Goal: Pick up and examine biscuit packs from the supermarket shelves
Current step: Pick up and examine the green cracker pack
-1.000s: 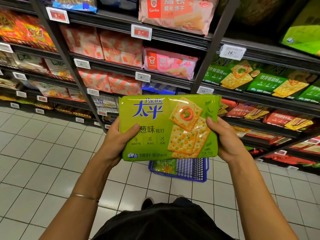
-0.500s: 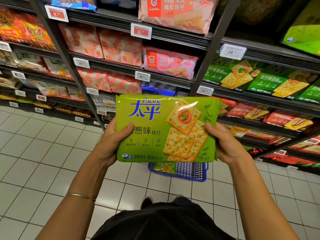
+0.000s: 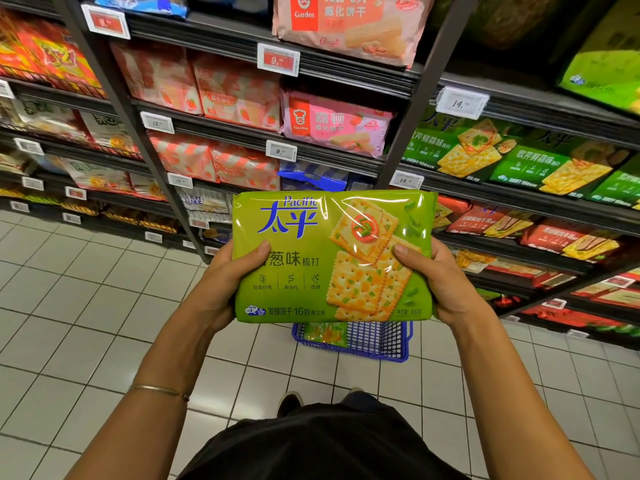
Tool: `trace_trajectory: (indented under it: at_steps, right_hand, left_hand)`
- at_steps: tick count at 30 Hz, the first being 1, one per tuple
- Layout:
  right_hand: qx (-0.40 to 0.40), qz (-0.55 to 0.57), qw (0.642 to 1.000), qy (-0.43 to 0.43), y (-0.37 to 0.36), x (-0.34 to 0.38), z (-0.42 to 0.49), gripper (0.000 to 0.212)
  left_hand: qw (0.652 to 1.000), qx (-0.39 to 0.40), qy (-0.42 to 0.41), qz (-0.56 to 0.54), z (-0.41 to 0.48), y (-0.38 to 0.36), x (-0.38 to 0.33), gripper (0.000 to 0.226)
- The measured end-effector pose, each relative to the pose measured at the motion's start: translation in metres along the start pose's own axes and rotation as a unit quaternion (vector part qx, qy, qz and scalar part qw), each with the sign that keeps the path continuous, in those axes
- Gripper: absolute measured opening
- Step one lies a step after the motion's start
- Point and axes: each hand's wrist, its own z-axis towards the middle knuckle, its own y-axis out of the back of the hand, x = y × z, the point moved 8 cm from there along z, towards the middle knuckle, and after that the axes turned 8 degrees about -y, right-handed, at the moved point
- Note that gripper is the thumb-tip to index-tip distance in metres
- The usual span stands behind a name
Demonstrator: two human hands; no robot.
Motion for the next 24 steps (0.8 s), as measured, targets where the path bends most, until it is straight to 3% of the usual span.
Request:
trace_trajectory:
  at_steps: [9,12,15,17,21,24]
  right_hand:
    - [-0.009,0.042,0.999,0.011,0.008,0.002,0.000,0.045]
    - [-0.024,0.064,0.998,0.009,0.011,0.002,0.001,0.054]
    - [-0.030,0.112,0.993,0.010,0.010,-0.001,0.001,0.052]
    - [-0.031,0.145,0.989,0.011,0.008,-0.004,0.002,0.049]
    - [-0.019,0.175,0.984,-0.009,-0.003,-0.011,0.005,0.052]
    - [-0.012,0.182,0.983,-0.020,-0.009,-0.015,0.007,0.057]
  left_hand:
    - [0.996,-0.016,0.000,0.093,0.004,-0.003,-0.009,0.055]
    - [0.998,-0.047,0.021,-0.044,-0.001,-0.001,0.007,0.065]
    - [0.971,-0.061,0.048,-0.227,-0.015,-0.012,0.029,0.073]
    - [0.963,-0.045,0.048,-0.262,-0.022,-0.024,0.040,0.081]
    - [0.954,0.038,-0.021,-0.297,-0.018,-0.054,0.022,0.117]
    - [0.946,0.075,-0.065,-0.309,-0.013,-0.065,-0.001,0.119]
